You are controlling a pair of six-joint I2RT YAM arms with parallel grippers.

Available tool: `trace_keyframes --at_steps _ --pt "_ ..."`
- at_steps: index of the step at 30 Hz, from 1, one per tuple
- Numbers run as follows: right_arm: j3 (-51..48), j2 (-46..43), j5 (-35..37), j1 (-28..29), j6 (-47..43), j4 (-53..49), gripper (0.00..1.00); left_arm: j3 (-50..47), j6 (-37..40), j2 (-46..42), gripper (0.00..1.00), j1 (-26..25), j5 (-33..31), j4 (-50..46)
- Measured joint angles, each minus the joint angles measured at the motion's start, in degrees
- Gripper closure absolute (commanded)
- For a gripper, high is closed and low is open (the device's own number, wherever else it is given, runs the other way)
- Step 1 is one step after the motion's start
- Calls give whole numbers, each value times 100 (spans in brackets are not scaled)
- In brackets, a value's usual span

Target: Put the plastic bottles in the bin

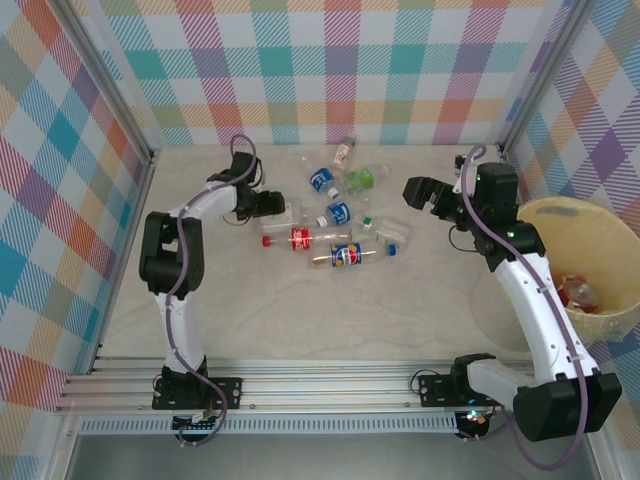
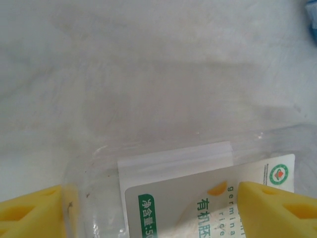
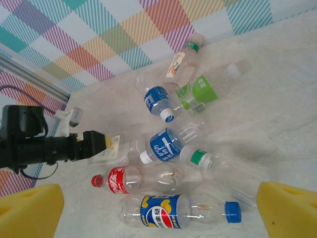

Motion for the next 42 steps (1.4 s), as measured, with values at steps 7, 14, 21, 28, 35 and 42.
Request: trace_keyframes --at_steps 7,14,21,28,35,42 --pt "66 260 -59 105 15 -2 0 -1829 -817 -1408 10 11 -376 177" --pt "116 411 -328 273 -101 133 0 -2599 -1812 -2319 0 -24 -544 -72" --pt "-796 833 -433 2258 -2070 225 0 -2791 -2361 -3823 0 -155 -1086 -341" --pt "-1355 1482 354 3488 -4247 -424 0 -2789 -2420 -3799 0 -155 -1239 -483" --pt "-1357 2063 1099 3891 -5720 -435 3 -2789 -2402 -3755 0 -155 -1244 -492" --pt "-1451 2391 1709 4063 -6242 -39 10 -2789 -2330 -3757 0 -155 -1239 -492"
